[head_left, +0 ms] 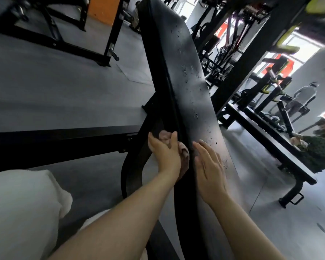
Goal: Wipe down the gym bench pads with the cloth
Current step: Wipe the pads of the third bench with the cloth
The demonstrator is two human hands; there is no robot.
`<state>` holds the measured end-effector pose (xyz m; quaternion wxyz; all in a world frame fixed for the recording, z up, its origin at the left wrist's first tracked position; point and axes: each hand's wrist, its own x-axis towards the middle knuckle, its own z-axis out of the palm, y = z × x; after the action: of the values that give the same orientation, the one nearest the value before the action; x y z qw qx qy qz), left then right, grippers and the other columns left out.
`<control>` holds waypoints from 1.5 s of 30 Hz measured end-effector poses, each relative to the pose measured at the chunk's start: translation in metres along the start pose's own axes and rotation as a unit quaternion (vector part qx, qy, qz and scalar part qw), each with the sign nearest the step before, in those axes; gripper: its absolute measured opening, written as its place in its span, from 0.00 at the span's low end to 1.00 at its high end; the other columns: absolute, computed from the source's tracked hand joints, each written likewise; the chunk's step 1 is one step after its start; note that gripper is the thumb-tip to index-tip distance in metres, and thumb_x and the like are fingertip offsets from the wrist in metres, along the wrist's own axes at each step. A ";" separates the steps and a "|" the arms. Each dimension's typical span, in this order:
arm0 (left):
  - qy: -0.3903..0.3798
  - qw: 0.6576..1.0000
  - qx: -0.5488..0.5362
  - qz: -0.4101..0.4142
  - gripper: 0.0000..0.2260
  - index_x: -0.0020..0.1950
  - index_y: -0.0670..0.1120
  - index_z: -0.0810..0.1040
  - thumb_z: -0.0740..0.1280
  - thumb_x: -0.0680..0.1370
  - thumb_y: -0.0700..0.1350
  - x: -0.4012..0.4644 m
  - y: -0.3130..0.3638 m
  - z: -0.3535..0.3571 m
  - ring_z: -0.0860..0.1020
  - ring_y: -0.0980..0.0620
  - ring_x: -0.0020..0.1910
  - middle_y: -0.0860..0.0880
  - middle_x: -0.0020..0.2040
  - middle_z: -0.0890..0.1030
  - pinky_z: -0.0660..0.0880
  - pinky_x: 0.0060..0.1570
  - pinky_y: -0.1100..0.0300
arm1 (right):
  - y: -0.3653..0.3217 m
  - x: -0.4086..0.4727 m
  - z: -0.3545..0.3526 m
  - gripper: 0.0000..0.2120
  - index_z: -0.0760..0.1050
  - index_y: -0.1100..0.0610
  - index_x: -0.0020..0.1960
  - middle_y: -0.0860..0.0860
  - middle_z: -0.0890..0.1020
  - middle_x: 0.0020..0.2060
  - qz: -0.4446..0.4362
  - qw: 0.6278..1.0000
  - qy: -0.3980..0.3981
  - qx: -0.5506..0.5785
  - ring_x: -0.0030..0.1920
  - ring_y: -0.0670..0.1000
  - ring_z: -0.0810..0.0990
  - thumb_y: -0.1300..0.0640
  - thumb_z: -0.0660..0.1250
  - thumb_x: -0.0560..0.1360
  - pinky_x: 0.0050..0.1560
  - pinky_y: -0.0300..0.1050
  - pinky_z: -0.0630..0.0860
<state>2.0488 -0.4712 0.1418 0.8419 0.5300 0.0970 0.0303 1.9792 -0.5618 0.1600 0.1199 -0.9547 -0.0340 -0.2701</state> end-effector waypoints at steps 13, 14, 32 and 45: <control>-0.213 0.975 -0.033 0.054 0.24 0.73 0.59 0.47 0.53 0.80 0.56 -0.036 -0.039 -0.018 0.59 0.83 0.58 0.73 0.64 0.57 0.58 0.58 0.80 | 0.003 0.002 0.021 0.21 0.65 0.46 0.71 0.42 0.65 0.69 -0.013 0.999 0.027 -0.022 0.69 0.40 0.63 0.51 0.49 0.78 0.73 0.59 0.55; -0.205 0.975 -0.068 0.044 0.26 0.74 0.58 0.50 0.55 0.79 0.59 -0.032 -0.039 -0.016 0.61 0.78 0.63 0.69 0.67 0.60 0.58 0.62 0.76 | 0.004 0.001 0.022 0.21 0.64 0.46 0.71 0.42 0.65 0.69 -0.009 0.999 0.030 -0.018 0.69 0.39 0.62 0.51 0.49 0.78 0.73 0.58 0.53; -0.062 0.982 -0.129 0.124 0.08 0.57 0.52 0.66 0.51 0.82 0.46 0.084 0.038 0.018 0.65 0.57 0.20 0.43 0.43 0.69 0.65 0.20 0.65 | 0.004 0.001 0.023 0.22 0.62 0.44 0.71 0.44 0.68 0.69 -0.026 0.998 0.036 -0.042 0.69 0.42 0.65 0.53 0.50 0.77 0.74 0.50 0.49; -0.082 0.974 -0.188 0.095 0.11 0.41 0.48 0.65 0.49 0.82 0.46 0.152 0.107 0.020 0.60 0.55 0.15 0.52 0.21 0.61 0.57 0.17 0.67 | -0.035 0.162 0.014 0.26 0.69 0.51 0.70 0.49 0.70 0.70 -0.108 0.985 0.015 -0.134 0.70 0.46 0.63 0.46 0.48 0.77 0.74 0.55 0.52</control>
<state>2.2068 -0.4192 0.2260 0.9248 0.3698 -0.0305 0.0843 2.1201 -0.5249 0.2411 -0.0385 -0.9488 -0.0986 -0.2975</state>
